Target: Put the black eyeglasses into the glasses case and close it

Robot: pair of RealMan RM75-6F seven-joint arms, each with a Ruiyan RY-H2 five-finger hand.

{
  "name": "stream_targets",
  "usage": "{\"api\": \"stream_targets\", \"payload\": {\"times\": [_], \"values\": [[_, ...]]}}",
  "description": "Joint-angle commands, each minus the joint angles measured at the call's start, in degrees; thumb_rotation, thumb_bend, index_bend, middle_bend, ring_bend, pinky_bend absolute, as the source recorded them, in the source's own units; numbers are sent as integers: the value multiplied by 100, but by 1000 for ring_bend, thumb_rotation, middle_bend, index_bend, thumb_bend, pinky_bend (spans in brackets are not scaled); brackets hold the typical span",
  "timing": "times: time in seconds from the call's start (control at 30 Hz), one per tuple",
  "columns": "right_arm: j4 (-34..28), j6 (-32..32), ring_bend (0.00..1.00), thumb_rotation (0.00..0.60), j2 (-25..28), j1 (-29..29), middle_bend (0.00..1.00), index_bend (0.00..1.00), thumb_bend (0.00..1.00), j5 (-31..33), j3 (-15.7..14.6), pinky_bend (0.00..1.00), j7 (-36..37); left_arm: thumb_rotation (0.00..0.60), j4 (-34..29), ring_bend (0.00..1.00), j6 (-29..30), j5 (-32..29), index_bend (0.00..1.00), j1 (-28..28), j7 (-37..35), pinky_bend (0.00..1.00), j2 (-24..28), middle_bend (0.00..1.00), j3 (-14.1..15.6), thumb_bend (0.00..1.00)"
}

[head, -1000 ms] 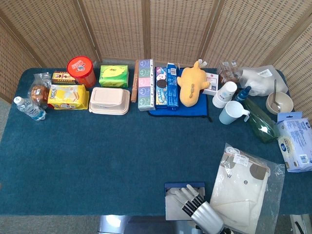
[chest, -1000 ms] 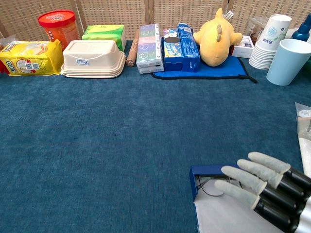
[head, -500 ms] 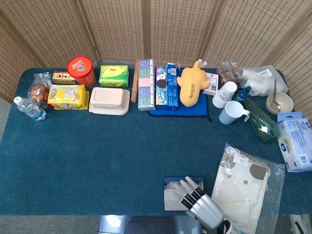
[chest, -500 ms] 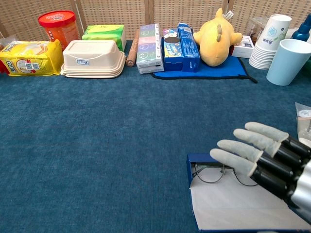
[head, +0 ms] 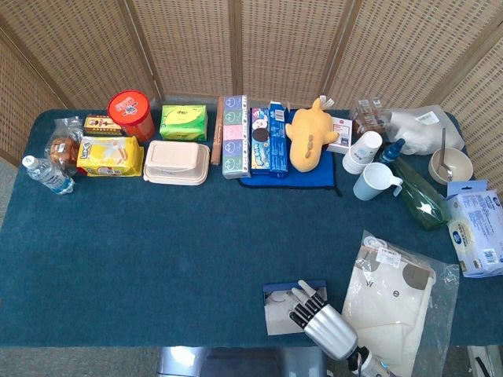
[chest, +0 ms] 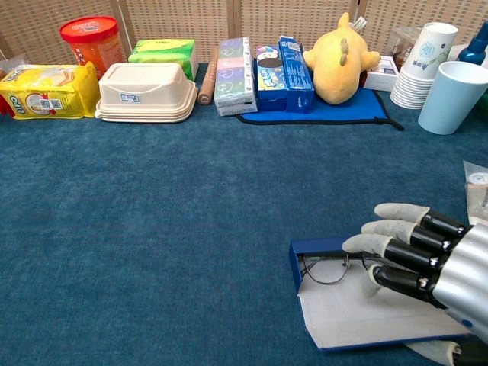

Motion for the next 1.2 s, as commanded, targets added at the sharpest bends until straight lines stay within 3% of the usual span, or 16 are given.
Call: {"api": "stream_targets", "payload": {"times": [0.03, 0.43, 0.73, 1.2], "values": [[-117, -78, 239, 600, 50, 30, 274, 471, 262, 14, -3, 199, -80, 600, 19, 0, 4, 7, 75, 3, -2, 0, -13, 33, -1, 310], [-622, -465, 321, 600, 146, 144, 390, 645, 288, 116, 53, 237, -414, 600, 141, 0, 38, 1, 75, 52, -82, 0, -77, 32, 8, 309], [-1342, -801, 330, 600, 348, 299, 397, 652, 287, 258, 214, 237, -692, 600, 207, 0, 26, 4, 74, 58, -130, 0, -112, 29, 10, 310], [-2190, -1493, 324, 600, 561, 643, 389, 620, 273, 920, 766, 237, -845, 600, 235, 0, -69, 16, 74, 20, -138, 0, -177, 30, 21, 309]]}}
